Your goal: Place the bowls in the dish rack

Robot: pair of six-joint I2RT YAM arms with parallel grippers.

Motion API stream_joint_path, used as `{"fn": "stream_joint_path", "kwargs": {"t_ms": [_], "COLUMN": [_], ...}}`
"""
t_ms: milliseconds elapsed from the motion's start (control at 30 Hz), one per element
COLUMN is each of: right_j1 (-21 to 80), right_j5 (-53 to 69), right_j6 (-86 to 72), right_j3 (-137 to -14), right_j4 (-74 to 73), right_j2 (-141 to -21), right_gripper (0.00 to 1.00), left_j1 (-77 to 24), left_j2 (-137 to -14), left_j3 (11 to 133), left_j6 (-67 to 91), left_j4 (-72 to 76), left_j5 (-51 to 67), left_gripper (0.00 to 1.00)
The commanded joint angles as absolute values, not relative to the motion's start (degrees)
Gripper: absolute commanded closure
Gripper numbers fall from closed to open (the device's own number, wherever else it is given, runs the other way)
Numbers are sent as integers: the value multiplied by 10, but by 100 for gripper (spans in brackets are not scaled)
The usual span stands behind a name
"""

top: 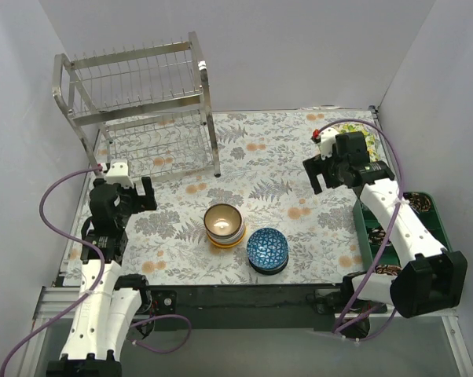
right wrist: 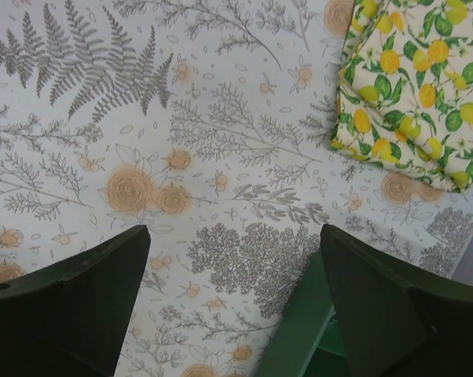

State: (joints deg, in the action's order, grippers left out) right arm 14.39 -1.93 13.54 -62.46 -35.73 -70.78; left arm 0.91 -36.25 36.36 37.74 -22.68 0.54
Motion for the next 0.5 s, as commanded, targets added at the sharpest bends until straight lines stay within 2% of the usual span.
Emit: {"fn": "stream_joint_path", "kwargs": {"t_ms": [0,233,333,467], "right_j1": [145,145,148,174], "right_j5": [16,217,285,280], "right_j6": [150,99,98,122], "right_j3": [-698,-792,-813,-809], "right_j4": [-272,-167,-128,-60], "right_j2": [-738,-826,-865,-894], "right_gripper": [1,2,8,7], "left_j1": [9,23,29,67], "left_j2": [-353,-359,-376,-388], "left_j3": [388,413,431,449], "left_j6": [366,345,345,364], "left_j4": [-246,-223,-217,-225], "left_j5": [-18,-74,-125,-134], "left_gripper": [2,2,2,2]}}
